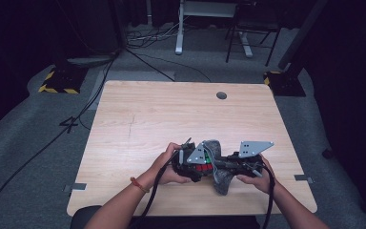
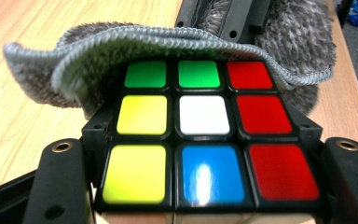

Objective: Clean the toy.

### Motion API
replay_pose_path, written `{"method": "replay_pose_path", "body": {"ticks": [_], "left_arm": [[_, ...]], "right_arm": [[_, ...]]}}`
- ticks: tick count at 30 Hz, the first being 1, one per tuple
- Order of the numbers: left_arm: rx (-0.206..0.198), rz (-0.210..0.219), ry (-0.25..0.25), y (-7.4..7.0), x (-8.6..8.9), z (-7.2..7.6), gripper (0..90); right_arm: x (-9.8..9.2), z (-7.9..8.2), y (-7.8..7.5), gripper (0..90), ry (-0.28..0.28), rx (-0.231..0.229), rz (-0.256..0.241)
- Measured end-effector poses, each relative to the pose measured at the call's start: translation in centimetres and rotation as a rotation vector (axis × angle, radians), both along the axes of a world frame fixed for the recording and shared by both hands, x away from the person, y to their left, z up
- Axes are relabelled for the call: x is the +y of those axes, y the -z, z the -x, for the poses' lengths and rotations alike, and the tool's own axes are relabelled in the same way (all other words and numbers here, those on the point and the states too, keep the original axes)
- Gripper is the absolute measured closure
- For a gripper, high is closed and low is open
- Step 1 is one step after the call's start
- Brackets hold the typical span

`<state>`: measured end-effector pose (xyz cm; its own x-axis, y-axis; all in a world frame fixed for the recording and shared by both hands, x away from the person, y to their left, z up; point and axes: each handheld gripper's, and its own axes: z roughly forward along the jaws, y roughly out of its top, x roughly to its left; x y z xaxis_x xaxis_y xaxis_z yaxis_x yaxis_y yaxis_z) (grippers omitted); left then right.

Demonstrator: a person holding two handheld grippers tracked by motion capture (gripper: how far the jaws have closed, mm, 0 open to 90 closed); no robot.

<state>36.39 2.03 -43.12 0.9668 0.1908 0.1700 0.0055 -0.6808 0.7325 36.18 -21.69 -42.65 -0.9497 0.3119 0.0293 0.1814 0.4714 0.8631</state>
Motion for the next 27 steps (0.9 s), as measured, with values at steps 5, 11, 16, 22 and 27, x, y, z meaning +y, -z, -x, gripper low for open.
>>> {"method": "replay_pose_path", "body": {"ticks": [5, 11, 16, 22, 27], "left_arm": [[-0.002, -0.033, -0.002, 0.4, -0.4, 0.0, 32.9], [-0.013, -0.055, -0.008, 0.7, -0.9, 0.1, 33.2], [-0.007, 0.008, -0.012, -0.1, -0.2, -0.1, 33.4], [-0.001, 0.052, -0.016, -1.0, 0.6, -0.1, 33.4], [-0.004, 0.030, -0.009, -0.7, 0.4, -0.1, 33.4]], "right_arm": [[0.1, 0.4, -0.5, 77.4, -0.010, -0.014, -0.037], [0.8, 1.0, -0.7, 77.4, -0.016, -0.044, -0.021], [0.3, 0.1, 0.1, 77.4, 0.028, -0.020, 0.019], [0.4, -0.6, 1.1, 77.3, 0.012, 0.040, 0.062], [0.4, -0.1, 0.7, 77.4, -0.002, 0.022, 0.043]]}}
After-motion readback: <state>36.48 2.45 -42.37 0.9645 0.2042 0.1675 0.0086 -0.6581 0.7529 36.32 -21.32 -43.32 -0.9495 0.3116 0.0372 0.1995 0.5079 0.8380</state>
